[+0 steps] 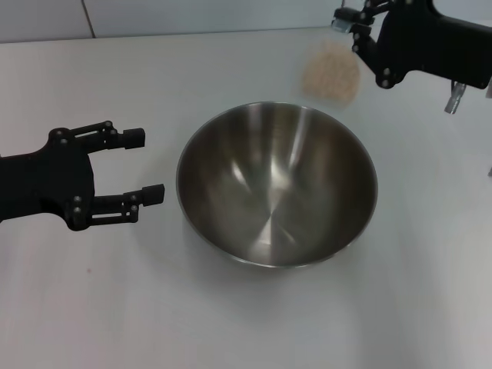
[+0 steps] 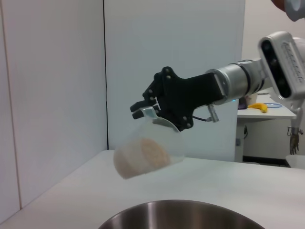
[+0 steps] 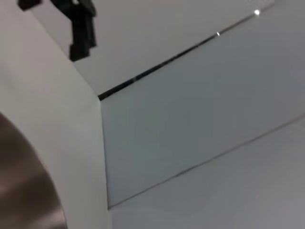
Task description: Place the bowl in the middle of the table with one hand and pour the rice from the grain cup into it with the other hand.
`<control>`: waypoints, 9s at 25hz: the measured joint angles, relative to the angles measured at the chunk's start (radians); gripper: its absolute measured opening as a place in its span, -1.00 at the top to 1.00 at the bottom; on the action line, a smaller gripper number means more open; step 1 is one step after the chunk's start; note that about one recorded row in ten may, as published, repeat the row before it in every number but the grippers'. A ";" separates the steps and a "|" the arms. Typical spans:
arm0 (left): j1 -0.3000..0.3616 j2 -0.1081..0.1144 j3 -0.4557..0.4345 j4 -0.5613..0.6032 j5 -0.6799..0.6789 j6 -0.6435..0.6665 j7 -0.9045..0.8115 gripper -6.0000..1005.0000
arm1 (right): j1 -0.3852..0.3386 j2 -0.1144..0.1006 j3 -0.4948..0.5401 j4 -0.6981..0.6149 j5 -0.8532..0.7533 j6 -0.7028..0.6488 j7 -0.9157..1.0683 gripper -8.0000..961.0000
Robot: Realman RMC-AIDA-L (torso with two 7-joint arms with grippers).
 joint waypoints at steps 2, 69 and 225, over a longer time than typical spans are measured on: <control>0.000 0.000 0.000 0.000 0.000 0.000 0.002 -0.60 | -0.008 0.000 -0.011 -0.013 0.000 0.001 -0.006 0.95; -0.012 0.002 -0.011 0.012 -0.015 -0.002 -0.001 -0.60 | -0.286 0.003 -0.448 -0.255 0.114 0.289 -1.046 0.95; -0.010 0.000 0.000 0.032 -0.025 0.097 0.017 -0.60 | -0.113 -0.027 0.722 0.417 -0.212 -0.542 0.729 -0.17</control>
